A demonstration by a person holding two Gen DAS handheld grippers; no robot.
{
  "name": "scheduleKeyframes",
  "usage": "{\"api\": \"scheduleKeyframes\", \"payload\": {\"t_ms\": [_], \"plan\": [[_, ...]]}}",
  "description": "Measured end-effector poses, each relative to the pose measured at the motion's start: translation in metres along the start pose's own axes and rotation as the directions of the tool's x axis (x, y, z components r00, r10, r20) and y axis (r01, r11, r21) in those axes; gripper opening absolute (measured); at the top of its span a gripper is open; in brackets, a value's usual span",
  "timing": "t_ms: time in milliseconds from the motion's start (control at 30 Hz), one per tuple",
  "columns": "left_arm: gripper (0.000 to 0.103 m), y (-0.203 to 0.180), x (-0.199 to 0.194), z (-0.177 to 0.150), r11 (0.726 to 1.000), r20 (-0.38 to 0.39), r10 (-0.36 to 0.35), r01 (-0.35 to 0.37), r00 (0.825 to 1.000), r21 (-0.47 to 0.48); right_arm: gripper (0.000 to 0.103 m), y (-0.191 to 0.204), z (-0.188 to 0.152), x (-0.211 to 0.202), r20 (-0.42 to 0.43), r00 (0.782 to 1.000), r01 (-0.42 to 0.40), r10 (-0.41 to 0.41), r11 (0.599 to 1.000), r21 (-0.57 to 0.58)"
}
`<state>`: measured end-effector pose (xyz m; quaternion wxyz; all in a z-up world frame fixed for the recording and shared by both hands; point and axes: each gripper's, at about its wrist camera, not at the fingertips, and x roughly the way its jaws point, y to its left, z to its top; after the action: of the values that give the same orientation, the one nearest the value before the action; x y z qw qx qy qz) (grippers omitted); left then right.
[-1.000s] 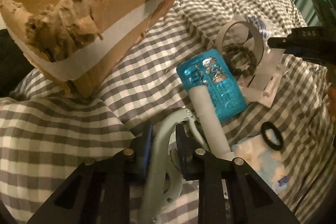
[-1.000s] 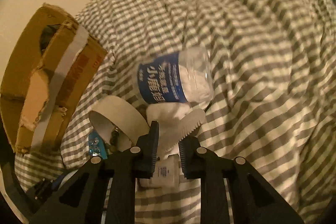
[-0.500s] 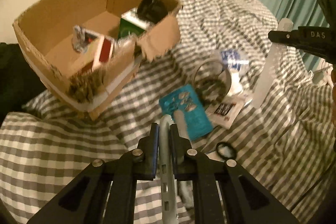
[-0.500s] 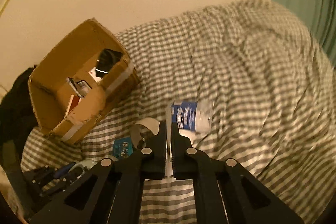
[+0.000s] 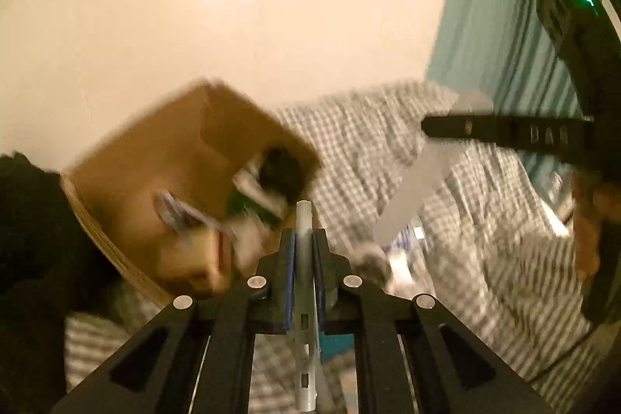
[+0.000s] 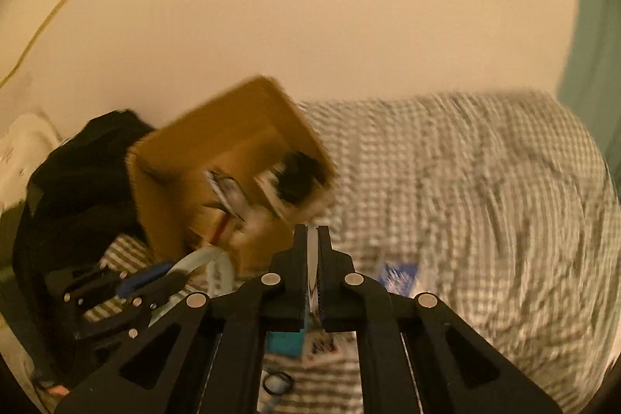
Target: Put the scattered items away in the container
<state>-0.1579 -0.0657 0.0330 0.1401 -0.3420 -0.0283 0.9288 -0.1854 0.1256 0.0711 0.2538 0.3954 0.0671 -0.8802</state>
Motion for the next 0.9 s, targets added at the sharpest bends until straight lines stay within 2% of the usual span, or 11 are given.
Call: {"api": "scheduleKeyframes", "payload": {"t_ms": [167,267,367,500,600,633,667,700,767,800,900], "plan": [[0.008,0.031,0.003,0.041,0.996,0.050,0.086,-0.084,0.995,-0.024,0.003,0.040,0.036,0.007,0.033,0.997,-0.067,0.071,0.993,-0.093],[0.008,0.058,0.021,0.053,0.993,0.040,0.115,-0.113,0.993,-0.044,0.003,0.066,0.052,0.030,0.026,0.995,-0.088,0.093,0.985,-0.147],[0.008,0.084,0.043,0.045,0.984,0.012,0.164,-0.163,0.986,-0.066,0.003,0.082,0.060,0.068,-0.018,0.995,-0.104,0.102,0.982,-0.156],[0.008,0.114,0.069,0.028,0.978,-0.016,0.164,-0.165,0.986,-0.129,0.003,0.093,0.061,0.122,-0.073,0.994,-0.087,0.076,0.983,-0.160],[0.012,0.119,0.079,0.018,0.978,-0.005,0.178,-0.178,0.984,-0.114,0.006,0.092,0.064,0.158,-0.089,0.995,-0.063,0.051,0.988,-0.138],[0.016,0.120,0.080,0.017,0.975,0.002,0.196,-0.195,0.981,-0.103,0.011,0.091,0.066,0.167,-0.091,0.995,-0.043,0.032,0.991,-0.126],[0.033,0.118,0.079,0.016,0.975,0.002,0.202,-0.200,0.979,-0.096,0.029,0.091,0.067,0.173,-0.087,0.996,-0.019,0.009,0.993,-0.116],[0.060,0.117,0.078,0.016,0.973,0.006,0.214,-0.213,0.977,-0.087,0.045,0.089,0.069,0.176,-0.082,0.997,-0.017,0.008,0.994,-0.109],[0.083,0.115,0.070,0.015,0.966,0.046,0.243,-0.238,0.969,-0.096,0.052,0.085,0.069,0.175,-0.054,0.999,-0.011,0.006,0.996,-0.084],[0.083,0.114,0.063,0.015,0.964,0.082,0.252,-0.243,0.964,-0.108,0.052,0.083,0.070,0.174,-0.048,0.999,-0.008,0.005,0.997,-0.074],[0.083,0.111,0.049,0.012,0.963,0.096,0.250,-0.236,0.964,-0.132,0.052,0.075,0.068,0.159,-0.038,0.999,0.007,-0.009,0.998,-0.059]]}}
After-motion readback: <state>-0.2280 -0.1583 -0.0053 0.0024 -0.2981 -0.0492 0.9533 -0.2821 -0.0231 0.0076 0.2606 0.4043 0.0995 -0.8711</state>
